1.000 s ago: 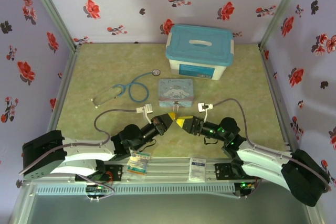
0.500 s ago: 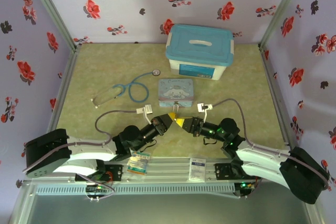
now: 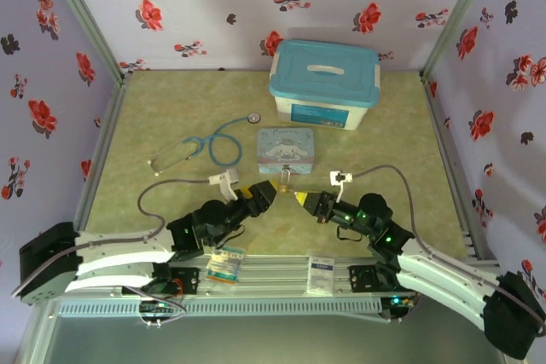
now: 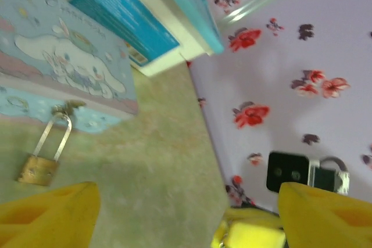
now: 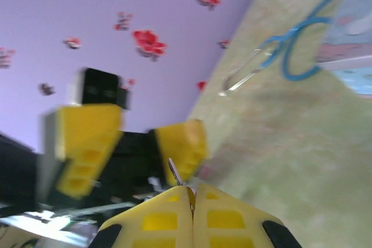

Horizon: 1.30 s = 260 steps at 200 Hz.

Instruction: Unlock a padlock with a key

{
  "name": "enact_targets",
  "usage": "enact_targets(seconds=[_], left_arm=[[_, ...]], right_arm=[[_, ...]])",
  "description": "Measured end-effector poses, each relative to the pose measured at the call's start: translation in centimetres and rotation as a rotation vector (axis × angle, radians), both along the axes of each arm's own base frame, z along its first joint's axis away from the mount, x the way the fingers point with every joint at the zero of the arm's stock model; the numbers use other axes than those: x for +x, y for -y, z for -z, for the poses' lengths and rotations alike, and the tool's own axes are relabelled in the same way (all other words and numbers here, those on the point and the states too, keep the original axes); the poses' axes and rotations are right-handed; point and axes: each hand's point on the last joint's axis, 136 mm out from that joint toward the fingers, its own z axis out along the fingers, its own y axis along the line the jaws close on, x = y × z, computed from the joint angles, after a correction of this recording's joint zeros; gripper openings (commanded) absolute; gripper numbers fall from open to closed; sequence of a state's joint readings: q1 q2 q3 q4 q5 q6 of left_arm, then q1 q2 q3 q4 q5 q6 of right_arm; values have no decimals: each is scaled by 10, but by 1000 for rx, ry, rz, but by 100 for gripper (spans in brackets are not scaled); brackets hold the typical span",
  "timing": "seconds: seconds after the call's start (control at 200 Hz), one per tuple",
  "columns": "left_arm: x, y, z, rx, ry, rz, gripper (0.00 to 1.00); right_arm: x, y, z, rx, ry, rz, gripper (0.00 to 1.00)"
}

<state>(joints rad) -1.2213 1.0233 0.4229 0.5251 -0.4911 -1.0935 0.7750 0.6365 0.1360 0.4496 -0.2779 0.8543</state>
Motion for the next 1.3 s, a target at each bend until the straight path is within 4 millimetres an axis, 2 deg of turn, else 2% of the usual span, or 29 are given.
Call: enact_targets(seconds=[0.085,0.105,0.12,0.21,0.295,0.395,0.495,0.745,1.015,1.14,1.3], left_arm=[[14,-5,-1,64,-17,-37,89],[18,-5,5,91,-25,-43,98],[20,-6,9,106,-32,-46,100],[29,-6,52,268,-94,-50,100],[28,-1,95,441,-156,-21,100],[32,10,118,575,-185,15,100],[45,23,126,638,-186,48,99],[80,34,152,769,-209,107,99],[82,36,183,862,-229,163,96],[87,45,182,873,-218,178,95],[91,47,183,855,-228,187,86]], right_arm=[[15,19,25,-112,-59,111,0],[18,23,31,-140,-75,134,0],[20,26,36,-162,-87,152,0],[27,44,67,-289,-165,228,0],[26,55,89,-377,-217,259,0],[24,64,104,-442,-250,281,0],[25,71,109,-475,-262,304,0],[24,80,112,-511,-266,323,0],[27,85,106,-500,-253,345,0],[27,86,107,-503,-257,349,0],[27,87,109,-509,-263,351,0]])
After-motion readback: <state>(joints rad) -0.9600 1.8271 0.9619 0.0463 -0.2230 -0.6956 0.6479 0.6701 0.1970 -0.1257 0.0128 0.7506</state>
